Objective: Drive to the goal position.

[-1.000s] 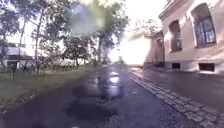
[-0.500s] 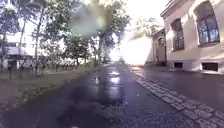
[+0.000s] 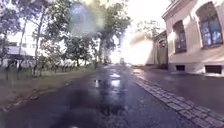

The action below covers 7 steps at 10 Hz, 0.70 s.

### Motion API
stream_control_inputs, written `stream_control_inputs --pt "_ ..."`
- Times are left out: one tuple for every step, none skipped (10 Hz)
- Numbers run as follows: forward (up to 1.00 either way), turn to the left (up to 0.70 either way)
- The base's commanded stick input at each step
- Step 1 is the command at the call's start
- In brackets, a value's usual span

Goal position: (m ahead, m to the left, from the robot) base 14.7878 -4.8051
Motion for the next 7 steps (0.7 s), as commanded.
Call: stream_control_inputs --pt "0.5 0.0" --pt "0.5 0.0" --pt "0.5 0.0" --pt "0.5 0.0" --pt "0.5 0.0" --pt "0.5 0.0" --pt "0.5 0.0"
